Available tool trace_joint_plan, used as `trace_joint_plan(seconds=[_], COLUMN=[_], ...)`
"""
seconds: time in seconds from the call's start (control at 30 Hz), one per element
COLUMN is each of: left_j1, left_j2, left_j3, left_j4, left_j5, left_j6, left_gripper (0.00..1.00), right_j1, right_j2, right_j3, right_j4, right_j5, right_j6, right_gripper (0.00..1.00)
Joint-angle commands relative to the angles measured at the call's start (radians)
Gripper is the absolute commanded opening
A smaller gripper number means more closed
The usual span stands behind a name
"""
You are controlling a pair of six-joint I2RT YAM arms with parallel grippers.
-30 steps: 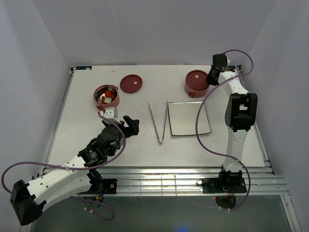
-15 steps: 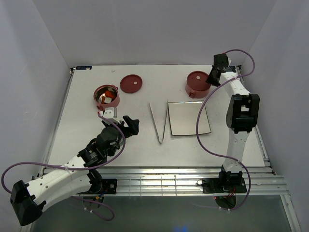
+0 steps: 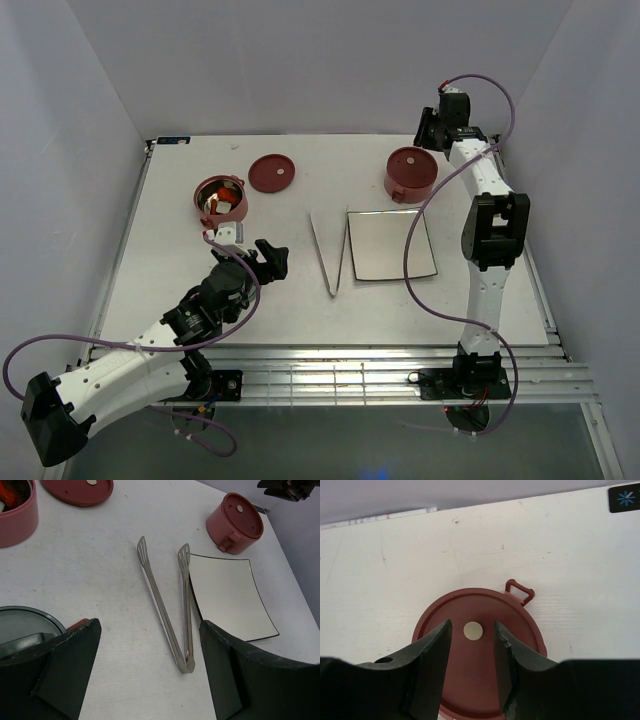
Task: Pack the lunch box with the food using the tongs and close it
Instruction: Close the box lid on the packing box.
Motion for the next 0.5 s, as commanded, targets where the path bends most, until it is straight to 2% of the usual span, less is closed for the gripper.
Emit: trace_joint_plan(seconds=[0.0, 0.13, 0.47], left_j1=[-0.001, -0.001, -0.001], left_j2=[-0.002, 0.016, 0.016], left_j3=[-0.003, 0.0, 0.0], left_j4=[0.012, 0.013, 0.015], left_j5=[-0.009, -0.006, -0.005], left_j6=[-0.001, 0.001, -0.001], left_gripper=[0.9, 0.9, 0.9], right_j1=[0.01, 0.018, 0.035], right_j2=[0.06, 0.081, 0.091], right_j3=[0.04, -0.011, 0.04], right_j4=[0.036, 0.038, -0.176], right_j5=[-0.085, -0.136, -0.013], right_j6=[-0.087, -0.122, -0.154], right_gripper=[0.45, 0.46, 0.46])
